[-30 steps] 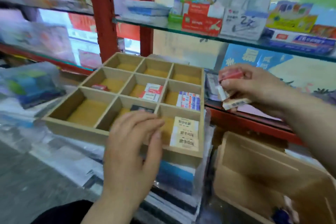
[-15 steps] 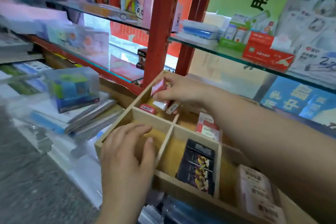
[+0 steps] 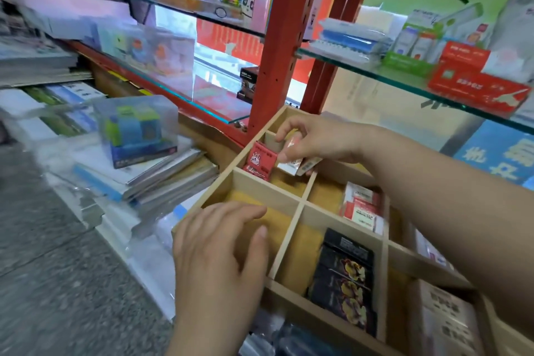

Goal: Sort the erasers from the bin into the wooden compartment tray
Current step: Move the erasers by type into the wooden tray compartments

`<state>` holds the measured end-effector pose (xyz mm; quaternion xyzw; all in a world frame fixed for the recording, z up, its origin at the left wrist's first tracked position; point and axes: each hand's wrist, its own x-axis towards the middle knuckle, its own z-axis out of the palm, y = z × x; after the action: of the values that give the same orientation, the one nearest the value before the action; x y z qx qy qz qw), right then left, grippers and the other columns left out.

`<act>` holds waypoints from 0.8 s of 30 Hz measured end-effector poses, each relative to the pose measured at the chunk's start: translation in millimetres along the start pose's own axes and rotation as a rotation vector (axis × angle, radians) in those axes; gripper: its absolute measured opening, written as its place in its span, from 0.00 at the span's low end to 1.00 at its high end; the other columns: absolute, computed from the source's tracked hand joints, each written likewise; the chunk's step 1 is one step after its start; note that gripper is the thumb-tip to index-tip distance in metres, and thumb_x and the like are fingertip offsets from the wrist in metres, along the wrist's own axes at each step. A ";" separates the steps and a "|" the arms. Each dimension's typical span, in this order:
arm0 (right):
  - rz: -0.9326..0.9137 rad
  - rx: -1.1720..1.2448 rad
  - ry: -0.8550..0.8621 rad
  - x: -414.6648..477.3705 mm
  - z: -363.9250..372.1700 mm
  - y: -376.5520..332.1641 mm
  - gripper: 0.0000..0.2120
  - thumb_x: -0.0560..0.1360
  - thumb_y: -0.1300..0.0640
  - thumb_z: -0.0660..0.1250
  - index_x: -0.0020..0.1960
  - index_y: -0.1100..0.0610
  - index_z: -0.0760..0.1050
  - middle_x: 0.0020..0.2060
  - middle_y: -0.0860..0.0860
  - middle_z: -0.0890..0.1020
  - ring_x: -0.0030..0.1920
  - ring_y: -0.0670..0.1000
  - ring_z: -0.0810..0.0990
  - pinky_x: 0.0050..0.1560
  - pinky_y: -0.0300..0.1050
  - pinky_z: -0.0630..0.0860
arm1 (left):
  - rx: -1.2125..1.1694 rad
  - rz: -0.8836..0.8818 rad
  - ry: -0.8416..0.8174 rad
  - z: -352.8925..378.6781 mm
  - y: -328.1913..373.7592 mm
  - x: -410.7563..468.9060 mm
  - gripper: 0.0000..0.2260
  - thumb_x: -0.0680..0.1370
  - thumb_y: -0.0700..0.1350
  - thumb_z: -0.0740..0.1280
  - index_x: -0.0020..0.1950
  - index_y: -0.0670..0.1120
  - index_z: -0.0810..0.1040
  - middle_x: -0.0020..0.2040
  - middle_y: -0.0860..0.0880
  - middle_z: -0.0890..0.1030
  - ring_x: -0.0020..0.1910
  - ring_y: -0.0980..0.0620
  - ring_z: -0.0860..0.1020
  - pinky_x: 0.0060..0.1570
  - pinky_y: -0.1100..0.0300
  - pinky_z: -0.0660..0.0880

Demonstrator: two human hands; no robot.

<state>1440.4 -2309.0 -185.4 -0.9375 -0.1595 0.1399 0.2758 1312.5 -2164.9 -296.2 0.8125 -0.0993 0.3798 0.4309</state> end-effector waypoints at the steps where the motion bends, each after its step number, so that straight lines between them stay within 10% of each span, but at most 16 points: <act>1: -0.012 -0.003 0.036 -1.3 0.7 -1.1 0.10 0.68 0.54 0.72 0.43 0.48 0.71 0.40 0.47 0.75 0.45 0.48 0.77 0.48 0.46 0.79 | -0.002 -0.005 0.000 -0.4 0.8 -0.5 0.12 0.70 0.50 0.59 0.44 0.50 0.81 0.44 0.60 0.75 0.47 0.59 0.71 0.58 0.75 0.54; 5: -0.068 0.074 0.185 -9.7 -1.7 -6.4 0.08 0.68 0.59 0.72 0.38 0.54 0.73 0.34 0.47 0.74 0.31 0.40 0.75 0.26 0.27 0.71 | -0.015 -0.007 -0.001 -1.5 3.0 -1.8 0.12 0.70 0.49 0.59 0.44 0.49 0.81 0.44 0.60 0.74 0.47 0.59 0.71 0.58 0.76 0.54; 18: -0.006 0.174 0.330 -86.0 -14.3 25.8 0.05 0.73 0.60 0.66 0.41 0.51 0.77 0.36 0.51 0.79 0.33 0.42 0.77 0.33 0.29 0.75 | 0.066 0.022 -0.104 -0.8 9.6 -10.6 0.12 0.71 0.51 0.58 0.43 0.51 0.80 0.42 0.62 0.74 0.46 0.62 0.70 0.63 0.73 0.47; 24: 0.008 -0.153 0.390 -100.9 -2.3 42.8 0.09 0.69 0.56 0.71 0.34 0.49 0.72 0.34 0.43 0.75 0.37 0.41 0.73 0.34 0.23 0.66 | 0.105 0.020 -0.114 3.7 13.7 -11.7 0.13 0.71 0.51 0.57 0.43 0.51 0.81 0.41 0.62 0.74 0.46 0.60 0.70 0.63 0.74 0.45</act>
<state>1358.9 -2382.2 -189.9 -0.9657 -0.1095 -0.0558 0.2287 1299.6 -2178.1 -297.2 0.8534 -0.1117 0.3417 0.3774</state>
